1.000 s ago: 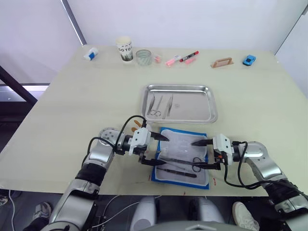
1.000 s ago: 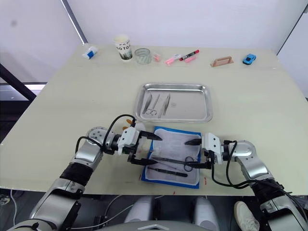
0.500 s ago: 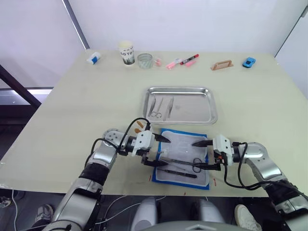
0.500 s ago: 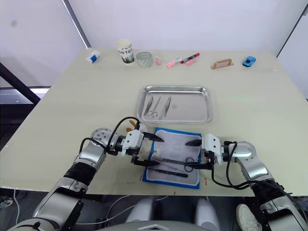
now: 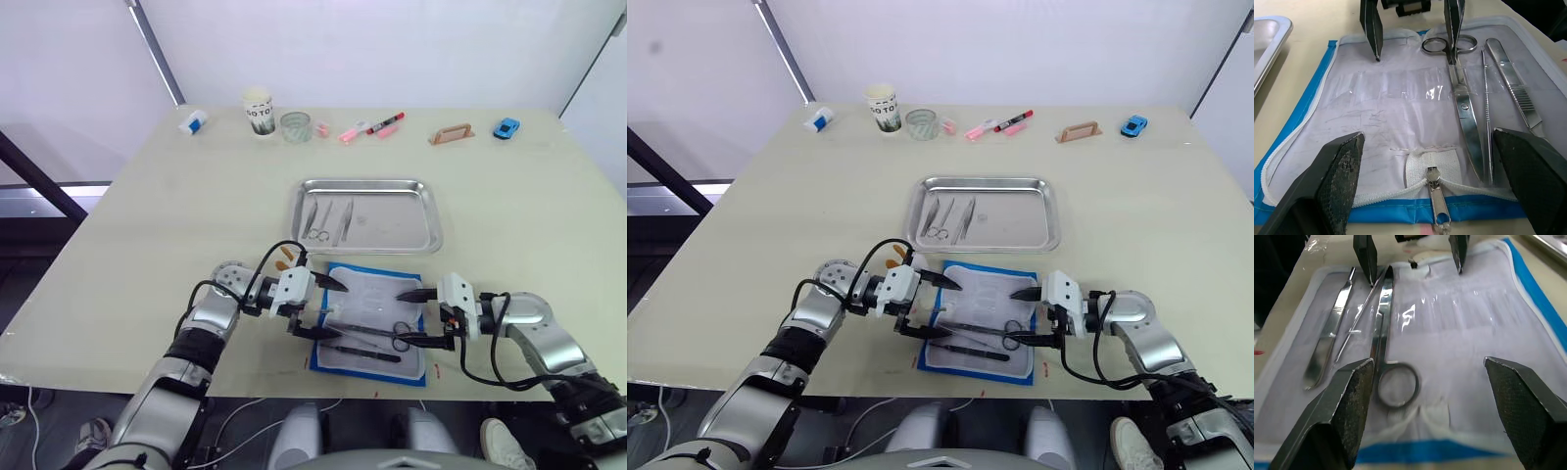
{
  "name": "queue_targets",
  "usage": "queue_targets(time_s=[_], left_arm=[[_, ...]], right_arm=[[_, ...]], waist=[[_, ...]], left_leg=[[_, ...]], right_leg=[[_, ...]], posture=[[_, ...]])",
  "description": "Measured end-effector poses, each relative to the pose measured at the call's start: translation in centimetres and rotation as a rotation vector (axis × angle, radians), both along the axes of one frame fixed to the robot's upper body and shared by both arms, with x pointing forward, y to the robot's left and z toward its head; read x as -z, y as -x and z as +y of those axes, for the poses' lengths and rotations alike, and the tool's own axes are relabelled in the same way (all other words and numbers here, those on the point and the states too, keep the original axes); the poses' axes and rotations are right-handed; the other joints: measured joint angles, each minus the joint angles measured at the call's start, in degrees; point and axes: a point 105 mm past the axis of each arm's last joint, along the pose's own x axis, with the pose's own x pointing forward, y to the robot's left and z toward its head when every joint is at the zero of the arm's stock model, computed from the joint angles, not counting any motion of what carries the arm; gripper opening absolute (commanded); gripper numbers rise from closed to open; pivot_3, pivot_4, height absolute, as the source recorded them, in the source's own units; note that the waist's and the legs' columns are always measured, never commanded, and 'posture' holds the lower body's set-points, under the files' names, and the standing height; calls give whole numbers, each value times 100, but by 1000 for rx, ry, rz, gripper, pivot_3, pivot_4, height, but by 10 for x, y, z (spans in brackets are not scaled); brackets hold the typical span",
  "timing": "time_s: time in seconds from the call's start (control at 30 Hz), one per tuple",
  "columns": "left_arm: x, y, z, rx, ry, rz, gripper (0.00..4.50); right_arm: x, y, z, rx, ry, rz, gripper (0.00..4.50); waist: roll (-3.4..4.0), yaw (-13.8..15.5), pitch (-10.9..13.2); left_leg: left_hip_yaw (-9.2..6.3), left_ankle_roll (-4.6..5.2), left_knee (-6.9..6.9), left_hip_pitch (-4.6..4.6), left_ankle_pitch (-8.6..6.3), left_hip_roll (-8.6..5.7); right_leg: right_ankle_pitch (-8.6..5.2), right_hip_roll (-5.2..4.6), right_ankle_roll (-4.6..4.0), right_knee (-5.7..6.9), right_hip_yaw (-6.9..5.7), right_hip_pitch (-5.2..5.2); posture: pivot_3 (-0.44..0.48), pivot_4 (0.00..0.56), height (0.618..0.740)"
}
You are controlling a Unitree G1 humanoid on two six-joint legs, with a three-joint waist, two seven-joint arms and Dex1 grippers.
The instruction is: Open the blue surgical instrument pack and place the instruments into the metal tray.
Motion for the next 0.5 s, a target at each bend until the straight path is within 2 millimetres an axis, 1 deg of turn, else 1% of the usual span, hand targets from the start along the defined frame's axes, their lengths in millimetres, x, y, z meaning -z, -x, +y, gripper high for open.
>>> queue_targets(time_s=[0.07,0.13,0.17,0.23,0.3,0.37,0.43,0.5], left_arm=[[0,0,0,3,0,-3,4500],[0,0,0,6,-1,-3,4500],[0,0,0,5,0,-3,4500],[0,0,0,6,1,-3,4500],[-1,0,0,6,4,-2,4500],[-1,0,0,7,5,-1,4500],[-1,1,1,9,5,2,4500],[-1,1,2,9,5,4,4500]], right_arm=[[-12,1,0,9,-33,7,4494],[-34,0,-1,17,-63,-22,4494],[-36,0,-1,18,-65,-27,4494],[-47,1,-1,25,-76,-37,4494],[-52,5,-2,27,-58,-44,4494],[-57,11,-7,41,-3,-73,4494],[-56,14,-8,79,79,-109,4494],[-56,14,-5,129,121,-118,4494]], waist=[[13,-2,8],[16,-1,12],[15,-1,12],[12,-2,15],[15,1,24],[9,-1,29],[5,-7,32],[-1,-13,38]], left_leg=[[1,0,0,-6,0,0],[0,0,0,-6,0,0],[-1,0,0,-6,0,0],[-1,0,0,-6,0,0],[-1,0,0,-9,0,0],[-1,0,-1,-10,0,0],[-1,0,-2,-10,0,0],[-2,0,-3,-11,0,1]], right_leg=[[0,0,0,0,2,-6],[0,1,0,0,1,-7],[0,1,0,0,0,-7],[0,2,0,0,0,-8],[0,1,0,-1,0,-9],[-1,1,1,-2,0,-9],[-1,1,1,-2,-1,-12],[-1,2,0,-2,0,-13]], posture=[[0,150,740],[0,150,740],[0,150,740],[0,150,740],[0,150,740],[0,150,740],[0,150,740],[0,150,740]])
